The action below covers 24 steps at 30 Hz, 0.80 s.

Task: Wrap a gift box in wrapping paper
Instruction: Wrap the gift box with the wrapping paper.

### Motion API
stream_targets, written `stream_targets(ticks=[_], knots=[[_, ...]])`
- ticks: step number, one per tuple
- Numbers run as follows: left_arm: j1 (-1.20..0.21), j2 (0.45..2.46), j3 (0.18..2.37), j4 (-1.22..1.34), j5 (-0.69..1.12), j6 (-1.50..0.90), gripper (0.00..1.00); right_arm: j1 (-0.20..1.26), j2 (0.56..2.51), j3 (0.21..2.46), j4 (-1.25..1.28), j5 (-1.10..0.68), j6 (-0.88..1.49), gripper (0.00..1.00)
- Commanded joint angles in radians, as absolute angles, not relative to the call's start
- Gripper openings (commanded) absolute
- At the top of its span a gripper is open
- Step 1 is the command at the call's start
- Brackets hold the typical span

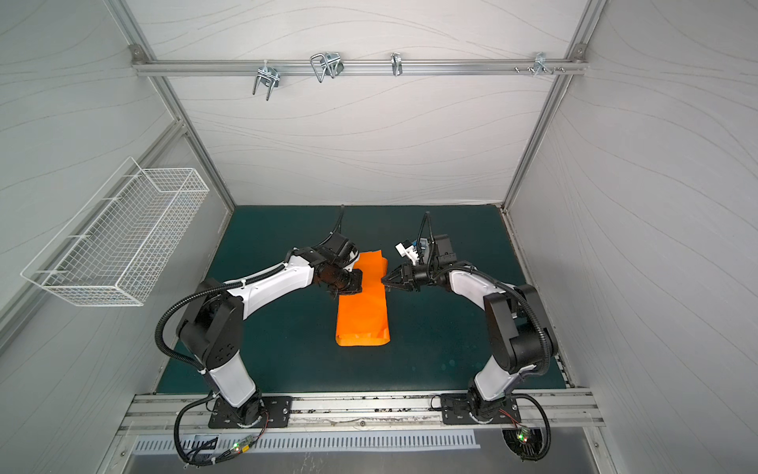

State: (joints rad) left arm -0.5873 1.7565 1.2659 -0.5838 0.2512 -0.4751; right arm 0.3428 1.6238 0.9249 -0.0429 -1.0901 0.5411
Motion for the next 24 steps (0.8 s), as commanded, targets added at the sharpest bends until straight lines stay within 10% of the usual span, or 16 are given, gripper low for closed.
stream_targets(ticks=[1,16,24], knots=[[-0.586,1.785,1.262,-0.623,0.217,-0.468,0.09,0.344,1.635,0.935,-0.063,-1.078,0.511,0.29],[-0.586,1.792,1.256,-0.621,0.216,-0.472,0.09,0.36,1.625,0.937,0.001,-0.983,0.596,0.81],[-0.586,1.794,1.244,-0.601,0.22,-0.484,0.09,0.414,1.561,0.767,0.421,-0.779,0.964,0.8]])
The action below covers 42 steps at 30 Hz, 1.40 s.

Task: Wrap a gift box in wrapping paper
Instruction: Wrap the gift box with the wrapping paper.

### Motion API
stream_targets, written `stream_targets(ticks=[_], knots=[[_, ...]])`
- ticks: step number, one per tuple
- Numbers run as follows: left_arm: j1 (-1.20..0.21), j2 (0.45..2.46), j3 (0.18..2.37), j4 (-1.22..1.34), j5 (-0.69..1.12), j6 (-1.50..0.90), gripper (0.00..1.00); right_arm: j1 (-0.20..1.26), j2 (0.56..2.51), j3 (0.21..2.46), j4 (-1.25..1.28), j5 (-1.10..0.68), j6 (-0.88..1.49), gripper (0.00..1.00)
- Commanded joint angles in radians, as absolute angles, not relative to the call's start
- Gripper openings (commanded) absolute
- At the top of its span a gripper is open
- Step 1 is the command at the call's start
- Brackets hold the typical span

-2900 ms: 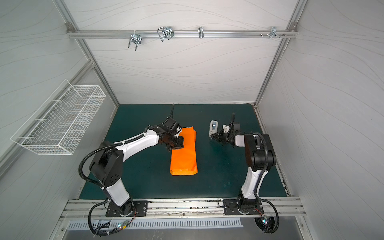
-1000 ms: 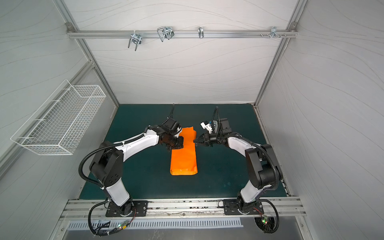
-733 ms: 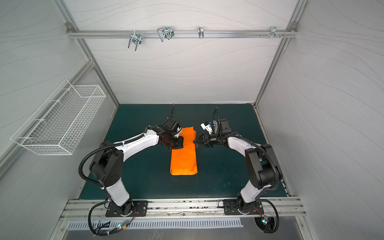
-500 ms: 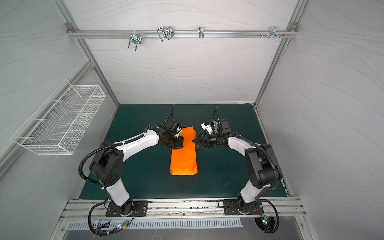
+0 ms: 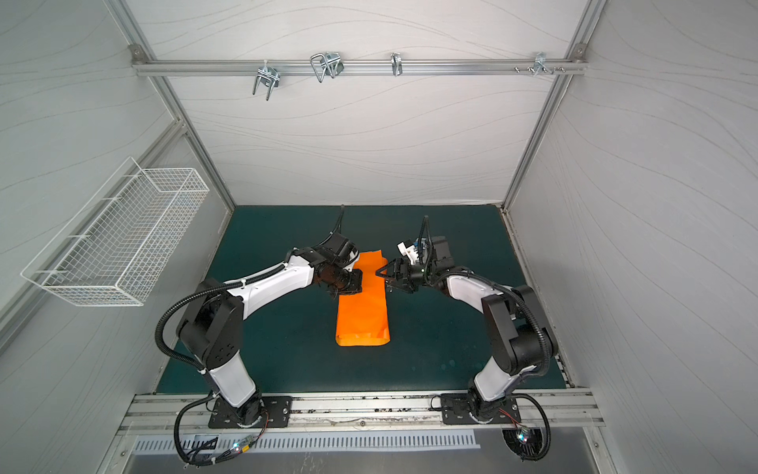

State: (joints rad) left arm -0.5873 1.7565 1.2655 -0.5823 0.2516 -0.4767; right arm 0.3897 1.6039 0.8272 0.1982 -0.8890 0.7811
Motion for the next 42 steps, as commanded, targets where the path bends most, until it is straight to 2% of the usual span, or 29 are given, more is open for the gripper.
stream_targets(ticks=[1,7,9,14,17,26,42], knots=[[-0.588,1.793,1.243,-0.599,0.222,-0.486,0.09,0.423,1.557,0.748,0.461,-0.749,0.989,0.79],[-0.589,1.797,1.236,-0.583,0.227,-0.498,0.09,0.467,1.539,0.665,0.722,-0.635,1.129,0.76],[-0.591,1.798,1.238,-0.581,0.228,-0.499,0.09,0.47,1.503,0.658,0.691,-0.604,1.115,0.76],[-0.591,1.798,1.241,-0.582,0.228,-0.501,0.09,0.471,1.363,0.675,0.431,-0.479,0.993,0.77],[-0.593,1.799,1.242,-0.58,0.227,-0.502,0.09,0.475,1.341,0.668,0.43,-0.446,1.005,0.78],[-0.594,1.805,1.232,-0.563,0.231,-0.512,0.09,0.558,1.458,0.539,0.898,-0.286,1.216,0.86],[-0.595,1.807,1.227,-0.551,0.233,-0.522,0.09,0.65,1.711,0.541,1.242,-0.198,1.362,0.88]])
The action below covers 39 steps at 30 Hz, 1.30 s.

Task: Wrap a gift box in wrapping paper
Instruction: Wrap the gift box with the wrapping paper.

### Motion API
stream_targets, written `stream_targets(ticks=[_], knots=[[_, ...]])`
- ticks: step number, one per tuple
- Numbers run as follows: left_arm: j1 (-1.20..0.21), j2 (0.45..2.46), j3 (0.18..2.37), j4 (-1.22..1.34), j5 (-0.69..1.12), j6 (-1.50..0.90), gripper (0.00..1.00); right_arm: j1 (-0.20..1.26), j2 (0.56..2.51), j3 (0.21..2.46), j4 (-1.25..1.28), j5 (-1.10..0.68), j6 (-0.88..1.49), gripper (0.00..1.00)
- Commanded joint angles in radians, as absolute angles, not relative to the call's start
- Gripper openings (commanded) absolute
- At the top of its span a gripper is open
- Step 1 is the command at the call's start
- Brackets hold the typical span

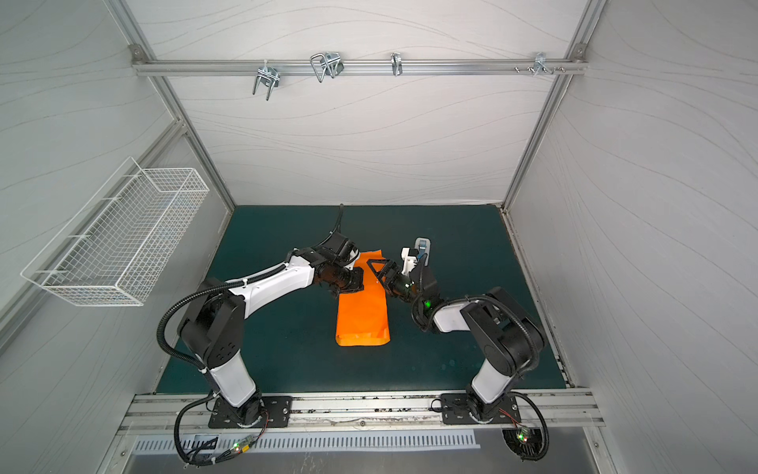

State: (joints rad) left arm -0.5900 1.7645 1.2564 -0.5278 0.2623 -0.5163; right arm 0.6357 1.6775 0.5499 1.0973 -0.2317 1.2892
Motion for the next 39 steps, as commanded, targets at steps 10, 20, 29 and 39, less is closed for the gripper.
stream_targets(ticks=[10,20,29,39], knots=[[-0.594,1.806,1.227,-0.548,0.234,-0.521,0.09,0.656,1.687,0.523,1.142,-0.18,1.322,0.88],[-0.594,1.816,1.241,-0.536,0.247,-0.525,0.09,0.656,1.715,0.488,1.151,-0.149,1.299,0.88],[-0.595,1.828,1.234,-0.512,0.264,-0.537,0.09,0.656,1.712,0.48,1.134,-0.137,1.285,0.88],[-0.595,1.841,1.22,-0.508,0.264,-0.541,0.09,0.657,1.655,0.484,1.017,-0.104,1.221,0.89]])
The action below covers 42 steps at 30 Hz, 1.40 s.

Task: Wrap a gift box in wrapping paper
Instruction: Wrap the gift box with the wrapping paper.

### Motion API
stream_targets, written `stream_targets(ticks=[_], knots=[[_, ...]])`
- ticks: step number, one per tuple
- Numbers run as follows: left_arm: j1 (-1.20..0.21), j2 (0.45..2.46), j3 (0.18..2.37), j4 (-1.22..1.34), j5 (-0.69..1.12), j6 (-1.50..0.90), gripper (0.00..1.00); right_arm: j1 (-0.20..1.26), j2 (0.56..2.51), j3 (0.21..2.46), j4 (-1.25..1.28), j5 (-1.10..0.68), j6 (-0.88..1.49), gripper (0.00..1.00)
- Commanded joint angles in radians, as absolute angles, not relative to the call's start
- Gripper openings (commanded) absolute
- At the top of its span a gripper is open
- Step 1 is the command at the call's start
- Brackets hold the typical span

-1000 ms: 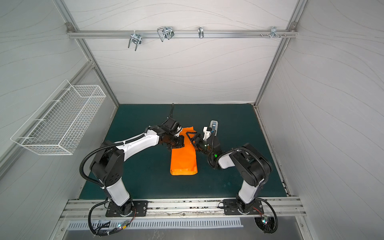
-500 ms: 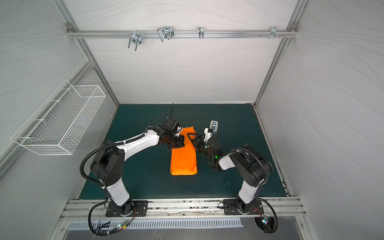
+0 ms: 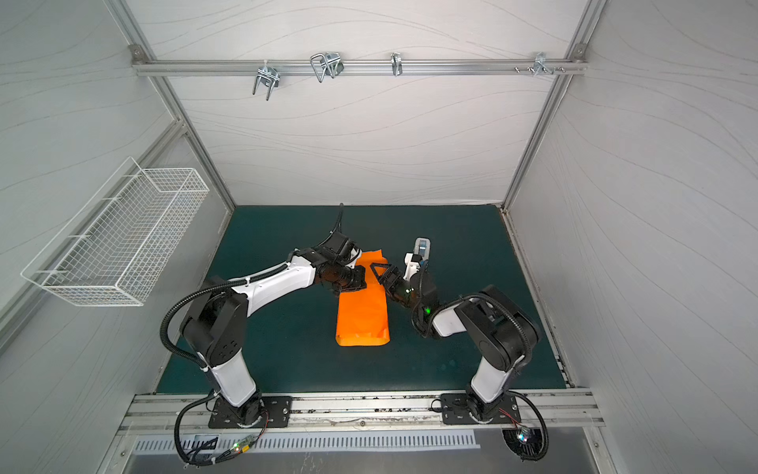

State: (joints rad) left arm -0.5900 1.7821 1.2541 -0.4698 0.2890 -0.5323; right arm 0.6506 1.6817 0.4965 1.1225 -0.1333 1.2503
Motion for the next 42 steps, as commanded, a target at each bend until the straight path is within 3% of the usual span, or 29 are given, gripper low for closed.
stream_targets(ticks=[1,10,15,17,23,27,33,42], knots=[[-0.595,1.841,1.217,-0.506,0.264,-0.543,0.09,0.658,1.646,0.486,0.999,-0.1,1.209,0.89],[-0.594,1.832,1.201,-0.5,0.264,-0.549,0.09,0.626,1.528,0.473,0.875,-0.065,1.122,0.9],[-0.594,1.835,1.201,-0.499,0.264,-0.546,0.08,0.556,1.371,0.544,0.592,-0.138,0.987,0.88],[-0.595,1.836,1.201,-0.495,0.266,-0.548,0.08,0.552,1.326,0.633,0.379,-0.156,0.888,0.82],[-0.595,1.842,1.2,-0.488,0.268,-0.552,0.08,0.585,1.341,0.826,0.134,-0.262,0.773,0.33],[-0.595,1.845,1.199,-0.488,0.267,-0.552,0.08,0.616,1.392,0.856,0.104,-0.247,0.814,0.17],[-0.595,1.841,1.195,-0.494,0.264,-0.549,0.08,0.626,1.499,0.897,0.106,-0.298,0.833,0.08],[-0.596,1.841,1.2,-0.495,0.263,-0.552,0.08,0.633,1.584,0.92,0.111,-0.336,0.848,0.08]])
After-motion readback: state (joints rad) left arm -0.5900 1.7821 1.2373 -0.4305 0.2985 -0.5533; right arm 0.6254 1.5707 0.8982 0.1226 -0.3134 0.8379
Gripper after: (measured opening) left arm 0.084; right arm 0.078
